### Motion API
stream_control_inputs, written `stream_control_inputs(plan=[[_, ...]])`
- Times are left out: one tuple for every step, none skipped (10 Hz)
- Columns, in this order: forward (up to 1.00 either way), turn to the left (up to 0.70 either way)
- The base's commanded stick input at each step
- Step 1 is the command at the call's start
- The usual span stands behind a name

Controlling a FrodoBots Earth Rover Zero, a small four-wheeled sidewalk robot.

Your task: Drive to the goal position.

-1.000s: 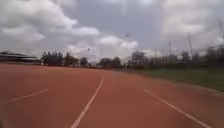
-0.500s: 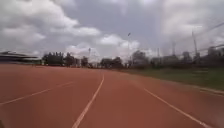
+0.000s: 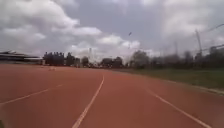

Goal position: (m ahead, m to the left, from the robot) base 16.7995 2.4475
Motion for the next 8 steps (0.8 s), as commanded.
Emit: stream_control_inputs(plan=[[0.7,0.0],[0.7,0.0],[0.7,0.0],[0.7,0.0],[0.7,0.0],[0.7,0.0],[0.7,0.0],[0.7,0.0]])
